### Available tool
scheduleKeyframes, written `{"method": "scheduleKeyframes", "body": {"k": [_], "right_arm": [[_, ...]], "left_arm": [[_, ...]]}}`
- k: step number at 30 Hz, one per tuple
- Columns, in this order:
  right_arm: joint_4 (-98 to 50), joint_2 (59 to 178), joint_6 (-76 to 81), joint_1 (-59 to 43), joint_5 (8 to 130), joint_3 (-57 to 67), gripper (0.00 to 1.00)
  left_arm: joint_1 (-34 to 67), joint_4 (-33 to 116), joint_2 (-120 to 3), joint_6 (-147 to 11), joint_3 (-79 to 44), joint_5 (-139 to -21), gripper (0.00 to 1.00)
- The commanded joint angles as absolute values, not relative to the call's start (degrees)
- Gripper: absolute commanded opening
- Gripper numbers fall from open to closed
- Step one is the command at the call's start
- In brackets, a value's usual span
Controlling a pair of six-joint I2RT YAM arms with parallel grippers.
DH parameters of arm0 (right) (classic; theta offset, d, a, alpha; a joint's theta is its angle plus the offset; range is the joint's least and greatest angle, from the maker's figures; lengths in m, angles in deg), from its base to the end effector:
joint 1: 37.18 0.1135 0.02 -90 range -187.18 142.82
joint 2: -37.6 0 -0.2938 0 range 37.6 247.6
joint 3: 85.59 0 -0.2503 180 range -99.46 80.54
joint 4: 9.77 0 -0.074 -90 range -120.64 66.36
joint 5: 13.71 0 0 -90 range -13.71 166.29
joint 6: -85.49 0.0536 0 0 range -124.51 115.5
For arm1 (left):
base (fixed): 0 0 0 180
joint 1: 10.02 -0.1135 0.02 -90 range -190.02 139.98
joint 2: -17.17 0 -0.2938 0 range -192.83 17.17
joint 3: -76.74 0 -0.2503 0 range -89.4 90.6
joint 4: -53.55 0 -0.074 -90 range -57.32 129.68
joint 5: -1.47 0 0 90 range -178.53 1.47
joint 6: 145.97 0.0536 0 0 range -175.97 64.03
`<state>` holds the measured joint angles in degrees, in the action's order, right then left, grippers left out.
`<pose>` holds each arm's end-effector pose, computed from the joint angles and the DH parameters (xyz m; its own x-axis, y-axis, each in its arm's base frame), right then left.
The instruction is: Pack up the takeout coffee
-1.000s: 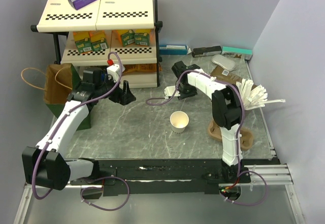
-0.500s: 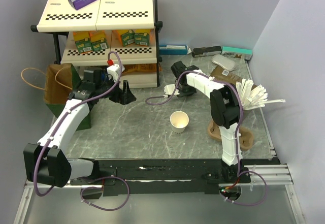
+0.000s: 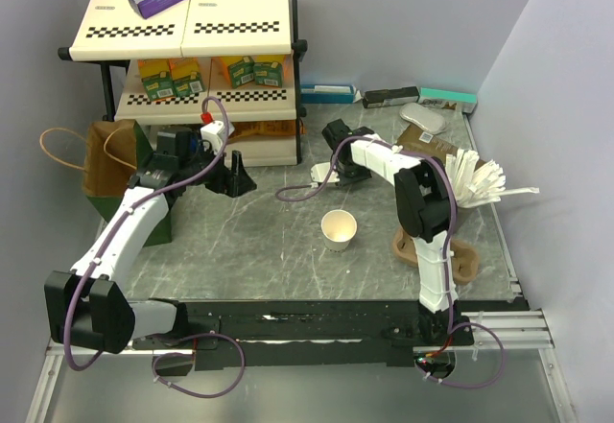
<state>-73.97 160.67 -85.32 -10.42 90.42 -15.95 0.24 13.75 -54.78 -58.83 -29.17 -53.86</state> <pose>0.4104 0.1923 0.1819 0.2434 -0.9494 0.1986 -0.9204 -0.2907 -0.2615 0.2628 -0.0786 0.3300 -0.6299 0.0723 -0.7733 0.5589 0.7336 -0.3866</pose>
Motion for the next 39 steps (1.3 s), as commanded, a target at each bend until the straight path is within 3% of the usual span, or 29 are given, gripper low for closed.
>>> {"method": "scheduleKeyframes", "body": {"k": [1,16,27,39], "right_arm": [[-73.21,162.06,-85.54,-9.85,92.99,-15.87,0.33],[-70.23,163.38,-85.72,-9.23,96.85,-15.08,0.28],[-72.24,161.27,-85.01,-9.14,96.33,-15.78,0.00],[-80.58,158.28,-76.24,-9.49,89.85,-23.42,0.00]], "left_arm": [[-0.09,16.13,-54.46,-60.02,-29.19,-52.32,0.85],[-0.26,16.66,-54.20,-60.37,-30.16,-52.59,0.85],[-0.26,16.57,-54.02,-60.37,-30.42,-52.32,0.85],[-0.35,16.92,-55.17,-60.46,-29.80,-51.36,0.85]]}}
